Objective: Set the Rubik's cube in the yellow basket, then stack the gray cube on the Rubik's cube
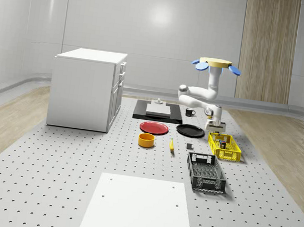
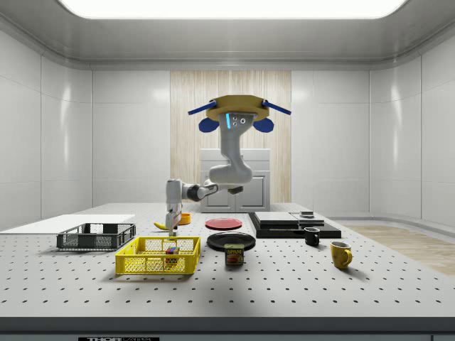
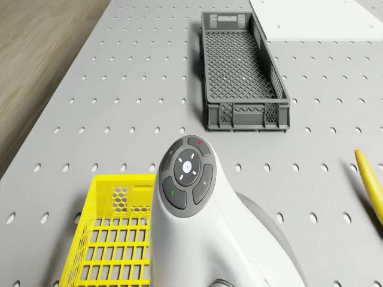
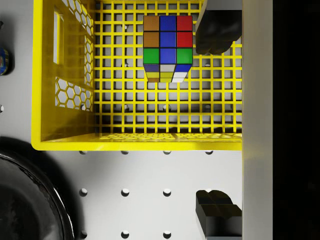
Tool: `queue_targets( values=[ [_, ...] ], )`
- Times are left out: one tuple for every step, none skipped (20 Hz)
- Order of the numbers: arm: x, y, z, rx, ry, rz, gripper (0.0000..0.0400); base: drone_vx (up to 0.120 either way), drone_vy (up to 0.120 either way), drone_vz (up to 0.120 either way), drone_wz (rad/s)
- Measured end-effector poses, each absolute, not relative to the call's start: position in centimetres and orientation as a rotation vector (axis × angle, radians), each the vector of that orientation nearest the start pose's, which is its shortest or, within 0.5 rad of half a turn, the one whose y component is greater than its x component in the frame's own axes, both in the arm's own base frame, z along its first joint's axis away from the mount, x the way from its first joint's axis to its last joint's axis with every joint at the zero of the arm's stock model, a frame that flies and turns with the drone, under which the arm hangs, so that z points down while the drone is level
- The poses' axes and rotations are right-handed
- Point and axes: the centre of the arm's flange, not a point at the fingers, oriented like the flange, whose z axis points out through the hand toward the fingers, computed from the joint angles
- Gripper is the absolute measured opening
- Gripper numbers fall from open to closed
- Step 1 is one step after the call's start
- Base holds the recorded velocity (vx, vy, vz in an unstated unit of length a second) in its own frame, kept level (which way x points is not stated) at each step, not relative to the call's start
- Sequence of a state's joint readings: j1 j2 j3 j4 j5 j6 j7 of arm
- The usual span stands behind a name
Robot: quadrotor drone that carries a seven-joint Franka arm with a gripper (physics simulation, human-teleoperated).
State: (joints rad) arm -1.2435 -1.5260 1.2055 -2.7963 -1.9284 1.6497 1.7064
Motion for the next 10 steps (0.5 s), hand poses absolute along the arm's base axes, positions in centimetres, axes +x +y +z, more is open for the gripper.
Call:
queue_targets(
  values=[
    [31.68,-0.4,54.27,0.001,-0.002,0.786,0.04,0.0,-0.12,0.0,0.0],
    [31.68,-0.39,54.27,0.001,-0.002,0.786,0.04,0.0,-0.12,0.0,0.0],
    [31.68,-0.39,54.27,0.001,-0.002,0.786,0.04,0.0,-0.12,0.0,0.0],
    [31.68,-0.39,54.27,0.001,-0.002,0.786,0.04,0.0,-0.12,0.0,0.0],
    [31.68,-0.39,54.27,0.001,-0.002,0.786,0.04,0.0,-0.12,0.0,0.0],
    [31.68,-0.39,54.27,0.001,-0.002,0.786,0.04,0.0,-0.12,0.0,0.0],
    [31.68,-0.39,54.27,0.001,-0.002,0.786,0.04,0.0,-0.12,0.0,0.0],
    [31.68,-0.39,54.27,0.001,-0.002,0.786,0.04,0.0,-0.12,0.0,0.0],
    [31.68,-0.39,54.27,0.001,-0.002,0.786,0.04,0.0,-0.12,0.0,0.0],
    [31.68,-0.39,54.27,0.001,-0.002,0.786,0.04,0.12,-0.12,0.0,0.0]
  ],
)
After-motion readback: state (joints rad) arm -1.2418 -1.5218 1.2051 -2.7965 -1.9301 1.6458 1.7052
